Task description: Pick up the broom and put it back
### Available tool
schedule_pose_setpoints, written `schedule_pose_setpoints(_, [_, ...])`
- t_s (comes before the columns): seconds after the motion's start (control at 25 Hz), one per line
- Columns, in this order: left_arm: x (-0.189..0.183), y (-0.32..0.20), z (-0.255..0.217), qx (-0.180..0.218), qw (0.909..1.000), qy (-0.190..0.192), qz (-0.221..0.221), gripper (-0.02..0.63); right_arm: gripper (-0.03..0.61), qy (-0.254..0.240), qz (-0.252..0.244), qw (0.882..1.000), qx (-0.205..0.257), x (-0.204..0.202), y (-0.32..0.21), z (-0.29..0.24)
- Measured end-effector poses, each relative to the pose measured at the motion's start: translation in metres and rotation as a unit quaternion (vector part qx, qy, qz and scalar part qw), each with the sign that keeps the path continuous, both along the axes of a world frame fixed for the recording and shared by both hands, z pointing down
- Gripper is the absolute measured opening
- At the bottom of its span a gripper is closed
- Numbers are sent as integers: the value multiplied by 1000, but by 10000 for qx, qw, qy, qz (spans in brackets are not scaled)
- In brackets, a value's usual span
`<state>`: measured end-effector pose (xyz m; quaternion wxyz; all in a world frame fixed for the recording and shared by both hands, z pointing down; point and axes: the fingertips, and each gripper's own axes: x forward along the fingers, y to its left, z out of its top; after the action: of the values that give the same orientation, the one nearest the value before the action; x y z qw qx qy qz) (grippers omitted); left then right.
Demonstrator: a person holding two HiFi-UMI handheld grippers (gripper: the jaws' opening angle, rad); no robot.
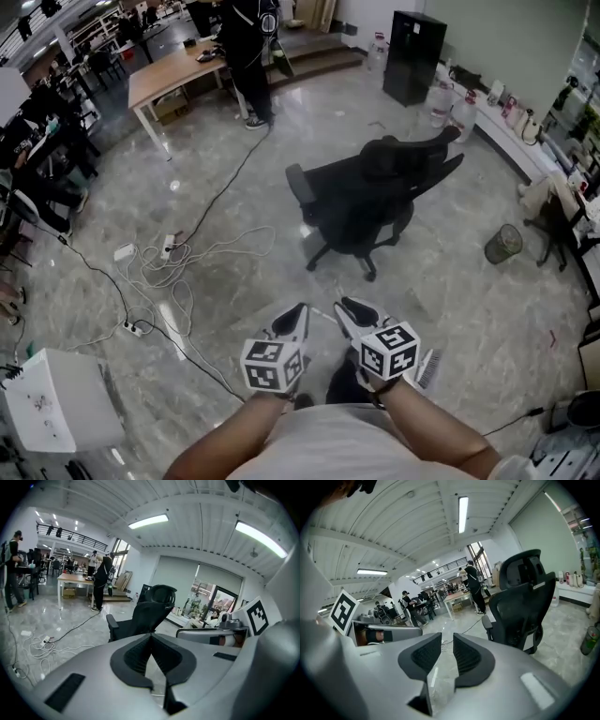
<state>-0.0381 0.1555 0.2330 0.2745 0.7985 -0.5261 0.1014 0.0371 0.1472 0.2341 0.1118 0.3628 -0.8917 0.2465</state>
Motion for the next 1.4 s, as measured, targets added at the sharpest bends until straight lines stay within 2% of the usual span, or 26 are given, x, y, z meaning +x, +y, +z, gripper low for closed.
schedule_pose_setpoints(0.24, [0,-86,41,-394,9977,-38,-552,7,94,248,-661,9968,-380,12,-103,61])
schedule_pose_setpoints(0.44, [-39,-120,74,-663,9934,-162,-921,7,115,745,-1162,9889,-555,-13,-157,117])
schedule_pose_setpoints(0.64, [-81,-144,134,-932,9905,-131,-1002,6,121,1543,-1581,9722,-774,-47,-189,212])
schedule_pose_setpoints(0.84, [-116,-169,217,-1251,9891,-74,-768,7,132,1912,-1707,9566,-1389,-80,-207,336])
schedule_pose_setpoints(1.0, [-137,-187,307,-1473,9869,59,-653,6,132,2199,-1754,9443,-1710,-96,-219,454])
schedule_pose_setpoints(1.2, [-153,-192,431,-1677,9844,177,-503,8,132,2643,-1974,9278,-1743,-107,-221,613])
schedule_pose_setpoints(1.4, [-171,-185,550,-1849,9815,206,-456,8,132,2909,-2209,9099,-1967,-119,-217,765])
